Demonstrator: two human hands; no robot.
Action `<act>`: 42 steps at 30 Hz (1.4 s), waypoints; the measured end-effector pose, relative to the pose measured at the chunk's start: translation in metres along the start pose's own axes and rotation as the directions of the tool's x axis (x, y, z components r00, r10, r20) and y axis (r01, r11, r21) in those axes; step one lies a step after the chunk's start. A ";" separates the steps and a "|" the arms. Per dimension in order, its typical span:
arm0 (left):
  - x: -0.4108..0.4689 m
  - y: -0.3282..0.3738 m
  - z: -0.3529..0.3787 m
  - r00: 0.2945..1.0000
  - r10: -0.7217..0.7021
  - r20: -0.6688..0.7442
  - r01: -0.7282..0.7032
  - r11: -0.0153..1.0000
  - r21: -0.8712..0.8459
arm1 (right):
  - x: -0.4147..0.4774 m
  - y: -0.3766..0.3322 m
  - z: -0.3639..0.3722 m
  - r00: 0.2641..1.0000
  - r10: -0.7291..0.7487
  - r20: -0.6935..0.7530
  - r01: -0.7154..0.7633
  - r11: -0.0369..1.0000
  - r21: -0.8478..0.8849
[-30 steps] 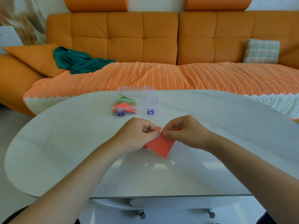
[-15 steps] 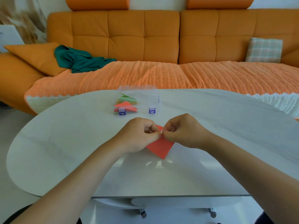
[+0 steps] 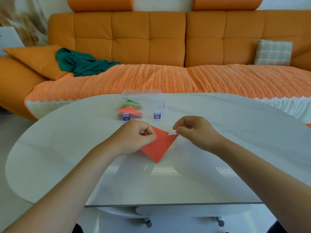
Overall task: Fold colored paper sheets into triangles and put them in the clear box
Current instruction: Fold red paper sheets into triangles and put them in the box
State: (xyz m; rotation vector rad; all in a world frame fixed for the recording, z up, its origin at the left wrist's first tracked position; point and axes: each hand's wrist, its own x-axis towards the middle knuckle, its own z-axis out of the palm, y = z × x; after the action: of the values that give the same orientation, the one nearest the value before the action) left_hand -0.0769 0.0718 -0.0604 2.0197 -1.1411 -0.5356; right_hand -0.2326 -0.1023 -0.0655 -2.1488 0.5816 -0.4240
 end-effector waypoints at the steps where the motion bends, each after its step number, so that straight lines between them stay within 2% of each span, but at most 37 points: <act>1: -0.001 0.002 0.002 1.000 0.012 0.006 -0.012 1.000 -0.007 | -0.001 -0.002 0.002 0.999 -0.036 0.035 0.036 0.999 -0.006; 4: -0.003 0.006 0.007 0.999 0.038 0.017 -0.038 0.999 -0.002 | -0.002 -0.004 0.010 0.989 -0.073 0.132 0.079 0.996 -0.042; 9: -0.005 0.011 0.014 0.999 0.049 0.021 -0.051 0.993 0.103 | -0.002 -0.001 0.013 0.979 -0.129 0.158 0.145 0.985 -0.093; 15: -0.003 0.015 0.016 1.000 0.014 0.026 -0.017 0.995 0.099 | -0.004 -0.003 0.015 0.959 -0.203 0.196 0.232 0.963 -0.137; 23: -0.006 0.011 0.001 0.996 -0.071 0.056 0.069 0.997 0.037 | 0.004 0.005 -0.001 0.988 -0.130 0.079 0.140 0.981 -0.132; 28: -0.011 0.002 -0.013 0.991 -0.117 0.064 0.111 0.989 0.098 | 0.008 0.013 -0.011 0.997 -0.066 0.047 0.073 0.985 -0.156; 31: -0.013 -0.002 -0.022 0.992 -0.123 0.009 0.121 0.982 0.143 | 0.009 0.012 -0.014 0.998 -0.042 0.051 0.049 0.989 -0.137; 35: -0.010 0.000 -0.015 0.993 -0.038 -0.109 0.044 0.997 0.058 | 0.004 0.001 -0.008 0.984 -0.044 0.173 0.057 0.996 -0.075; 38: -0.010 0.008 0.002 0.999 -0.038 0.014 0.040 0.992 -0.122 | 0.002 -0.006 -0.003 0.974 -0.069 0.218 0.078 0.996 -0.036; 42: -0.007 0.013 0.015 0.999 -0.020 0.036 0.024 0.991 -0.133 | 0.001 -0.008 -0.001 0.985 -0.093 0.142 0.085 0.994 0.063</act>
State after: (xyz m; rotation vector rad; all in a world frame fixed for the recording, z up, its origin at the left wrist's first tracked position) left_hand -0.0980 0.0677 -0.0598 1.9165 -1.0756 -0.6432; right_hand -0.2302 -0.0996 -0.0579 -2.1352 0.3886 -0.3255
